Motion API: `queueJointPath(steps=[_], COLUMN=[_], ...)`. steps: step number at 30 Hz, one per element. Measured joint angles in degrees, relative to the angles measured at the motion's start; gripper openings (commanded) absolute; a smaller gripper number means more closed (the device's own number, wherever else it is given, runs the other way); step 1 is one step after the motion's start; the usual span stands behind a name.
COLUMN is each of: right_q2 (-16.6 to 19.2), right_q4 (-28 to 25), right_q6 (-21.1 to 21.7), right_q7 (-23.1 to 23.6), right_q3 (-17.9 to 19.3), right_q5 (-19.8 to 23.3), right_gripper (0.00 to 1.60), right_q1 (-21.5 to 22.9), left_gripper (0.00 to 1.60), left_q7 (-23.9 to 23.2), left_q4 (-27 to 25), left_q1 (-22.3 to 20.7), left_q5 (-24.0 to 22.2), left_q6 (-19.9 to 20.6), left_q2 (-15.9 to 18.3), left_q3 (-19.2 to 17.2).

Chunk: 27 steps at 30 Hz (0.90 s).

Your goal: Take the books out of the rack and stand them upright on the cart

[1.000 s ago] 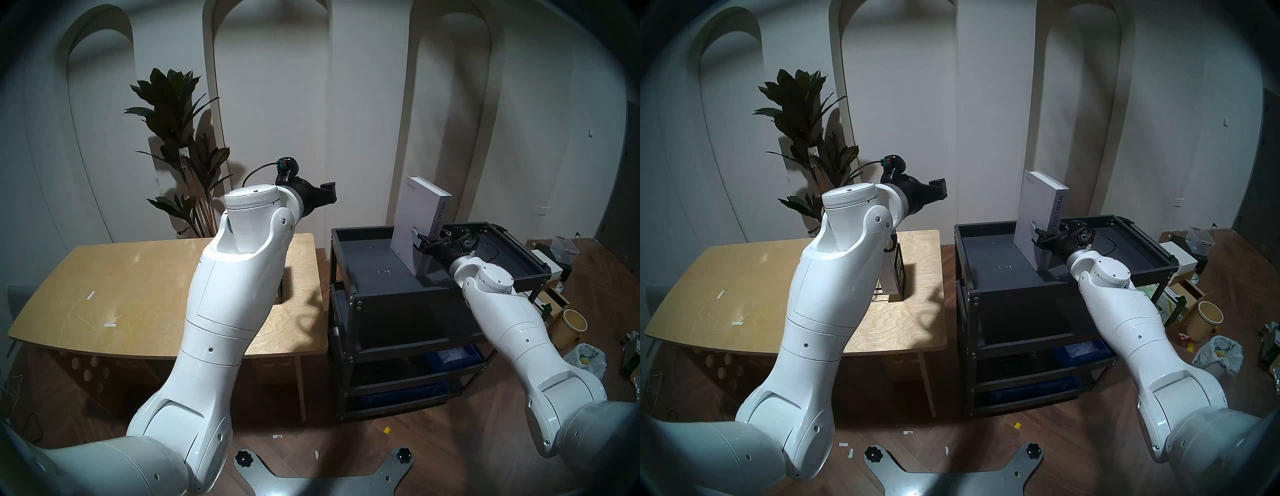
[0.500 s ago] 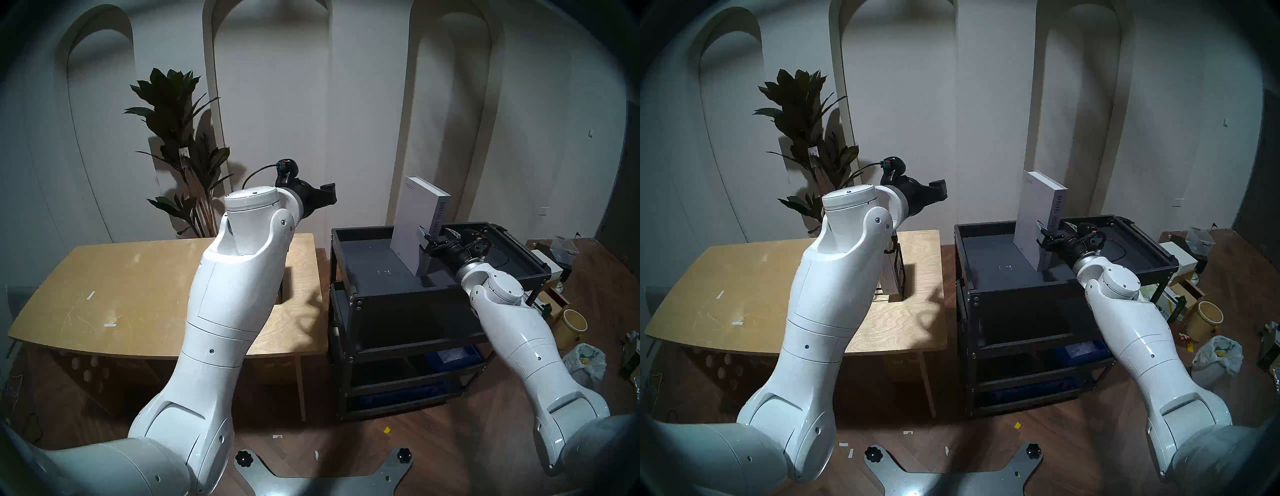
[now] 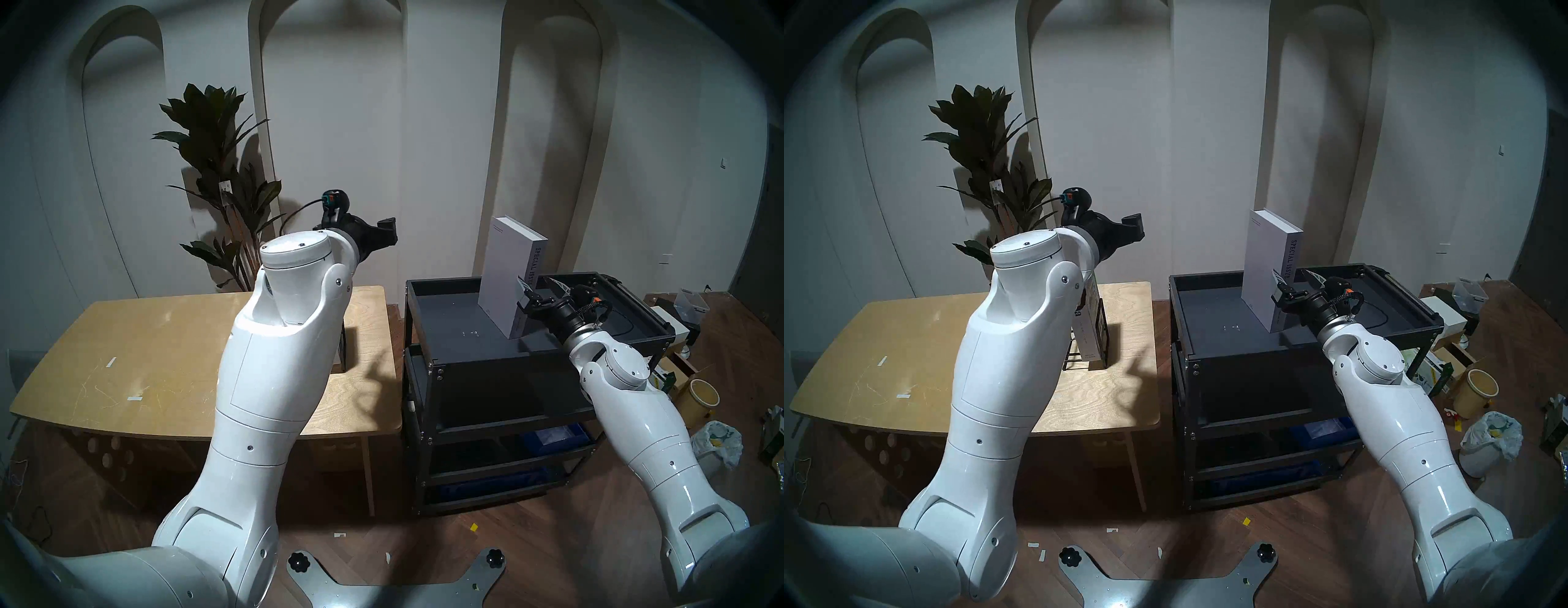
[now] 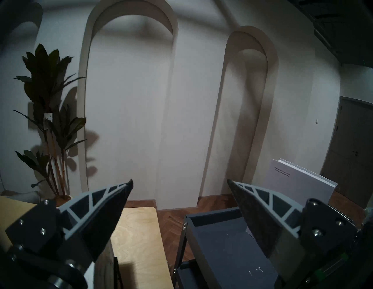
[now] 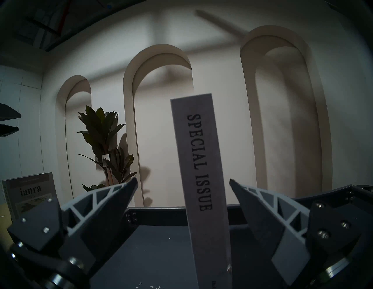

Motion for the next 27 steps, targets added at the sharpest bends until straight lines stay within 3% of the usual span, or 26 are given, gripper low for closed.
queueJointPath(steps=[10, 22, 27], right_q2=[0.4, -1.4, -2.1], right_q4=[-7.6, -16.4, -20.1], right_q6=[-0.3, -0.1, 0.5], right_q7=[-2.6, -7.0, -11.0], right_q3=[1.3, 0.2, 0.2], right_q5=[0.8, 1.0, 0.6], right_gripper=[1.6, 1.6, 1.6], right_q1=[-6.4, -11.6, -14.3], left_gripper=[1.6, 1.6, 1.6], left_q7=[6.1, 12.9, 15.9], left_q4=[-4.4, -4.6, -4.4], left_q1=[7.0, 13.8, 15.6], left_q5=[4.0, 10.7, 13.2], left_q6=[-2.9, -8.4, -11.8], left_q2=[0.8, 3.5, 4.3], left_q3=[1.6, 3.3, 3.3])
